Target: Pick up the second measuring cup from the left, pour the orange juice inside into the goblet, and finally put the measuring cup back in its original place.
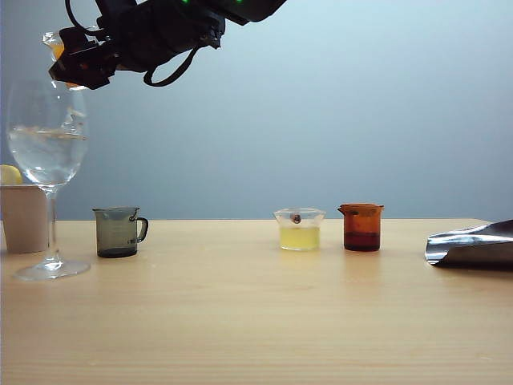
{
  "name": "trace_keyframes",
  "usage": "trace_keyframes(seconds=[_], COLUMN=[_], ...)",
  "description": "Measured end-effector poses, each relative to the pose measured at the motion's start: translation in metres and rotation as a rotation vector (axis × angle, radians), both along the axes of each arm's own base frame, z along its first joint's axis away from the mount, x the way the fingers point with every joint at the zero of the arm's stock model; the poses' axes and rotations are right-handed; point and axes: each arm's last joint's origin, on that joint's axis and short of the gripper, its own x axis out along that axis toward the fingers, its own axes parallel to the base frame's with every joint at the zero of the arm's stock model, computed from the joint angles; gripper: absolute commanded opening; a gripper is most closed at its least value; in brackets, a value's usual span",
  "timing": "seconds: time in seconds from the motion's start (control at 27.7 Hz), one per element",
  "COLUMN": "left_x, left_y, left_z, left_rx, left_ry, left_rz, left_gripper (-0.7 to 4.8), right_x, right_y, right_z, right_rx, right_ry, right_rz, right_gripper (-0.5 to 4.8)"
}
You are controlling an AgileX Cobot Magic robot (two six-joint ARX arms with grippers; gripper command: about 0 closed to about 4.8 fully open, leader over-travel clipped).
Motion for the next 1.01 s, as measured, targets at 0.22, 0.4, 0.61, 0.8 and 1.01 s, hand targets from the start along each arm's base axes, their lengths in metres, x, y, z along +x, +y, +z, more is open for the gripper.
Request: trace_keyframes(seconds=[0.22,0.4,0.61,0.8,1.01], left_x=[0.0,0.0001,0.0001,0.0001,0.0001], left_y=[0.0,0.0,0.0,0.0,0.0], left_z=[0.0,0.0,0.0,0.0,0.0], left_rx=[0.0,0.0,0.0,0.0,0.0], left_ry=[0.0,0.0,0.0,0.0,0.0], left_rz=[0.0,0.0,0.0,0.0,0.0], left_gripper=[-0.05,-0.05,-0.05,-0.05,-0.05], right_x=[-0.0006,-0.0003,-0.0002,-0.0004,-0.0005], right_y=[0.0005,0.0004,0.0004,0.0007,0.0009], right_z=[0.0002,0.0002,0.0004,0.0001,0.0012], right_rx=[-0.017,-0.034,-0.053,-0.073,-0.08], right_ry=[-0.039,-0.073,-0.113,-0.15,-0.184], right_rz=[0.005,-0.009,-0.014,-0.016,-0.028], right_gripper=[-0.06,-0.05,-0.05,-0.06,-0.05])
